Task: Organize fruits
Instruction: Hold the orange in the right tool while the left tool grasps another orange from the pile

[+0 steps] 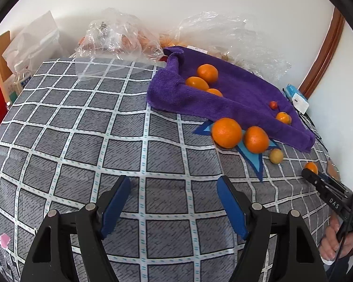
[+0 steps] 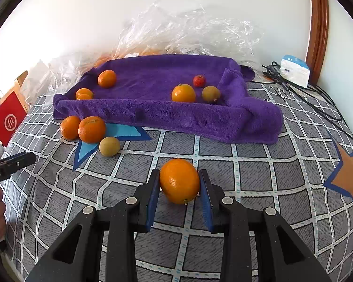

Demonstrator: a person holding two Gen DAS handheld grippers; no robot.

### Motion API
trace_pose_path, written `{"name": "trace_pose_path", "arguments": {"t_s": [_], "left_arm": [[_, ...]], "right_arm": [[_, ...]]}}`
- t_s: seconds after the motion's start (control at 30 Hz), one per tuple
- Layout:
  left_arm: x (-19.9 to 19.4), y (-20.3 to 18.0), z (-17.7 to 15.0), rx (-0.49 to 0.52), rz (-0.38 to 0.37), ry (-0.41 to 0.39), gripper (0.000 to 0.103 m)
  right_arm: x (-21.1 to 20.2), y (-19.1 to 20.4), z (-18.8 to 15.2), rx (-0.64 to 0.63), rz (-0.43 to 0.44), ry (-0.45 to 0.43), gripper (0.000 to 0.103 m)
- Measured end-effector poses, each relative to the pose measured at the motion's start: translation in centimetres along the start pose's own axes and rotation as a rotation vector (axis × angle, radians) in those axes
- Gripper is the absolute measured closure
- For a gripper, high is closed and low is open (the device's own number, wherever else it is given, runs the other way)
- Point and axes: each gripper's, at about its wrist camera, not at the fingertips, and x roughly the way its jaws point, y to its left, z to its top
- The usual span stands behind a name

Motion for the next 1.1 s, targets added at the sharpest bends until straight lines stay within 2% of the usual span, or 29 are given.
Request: {"name": "trace_pose_path", "arguments": {"t_s": [0.23, 0.43, 0.5, 0.6, 0.8, 0.87, 0.9, 1.0, 1.1], "left_arm": [[0.6, -2.1, 2.4, 0.007, -0.015, -0.041, 0.029], [2.0, -2.3, 3.3, -0.047, -0.061, -0.006, 0.029], [2.3, -2.8, 3.4, -0.037, -0.083, -0.001, 0.029], [3.2, -4.2, 3.7, 0.009, -0.053, -0.003, 0.029], [5.2, -5.4, 4.2, 0.039, -0.037, -0.002, 0.03], [5.8, -5.5, 4.3, 0.052, -0.016, 0.014, 0.04], [6.1, -5.5, 4.3, 0.05, -0.015, 0.019, 0.041], [6.0, -5.3, 4.1, 0.049, -0.04, -0.007, 0.046], [6.0, -5.2, 3.7, 0.043, -0.076, -0.031, 0.061]], "right_arm": [[0.0, -0.3, 0.1, 0.018, 0.003, -0.008, 0.071], [0.1, -1.2, 0.0, 0.064, 0.023, -0.005, 0.07], [0.1, -1.1, 0.0, 0.066, 0.021, -0.005, 0.07], [0.2, -1.0, 0.0, 0.057, 0.022, -0.001, 0.071], [0.3, -1.1, 0.0, 0.067, 0.024, 0.001, 0.071], [0.4, -1.2, -0.1, 0.072, 0.029, 0.005, 0.071], [0.4, -1.3, -0.1, 0.073, 0.034, 0.007, 0.071], [0.5, -1.2, 0.0, 0.071, 0.033, 0.011, 0.071], [0.5, -0.9, -0.1, 0.056, 0.024, 0.014, 0.071]]}}
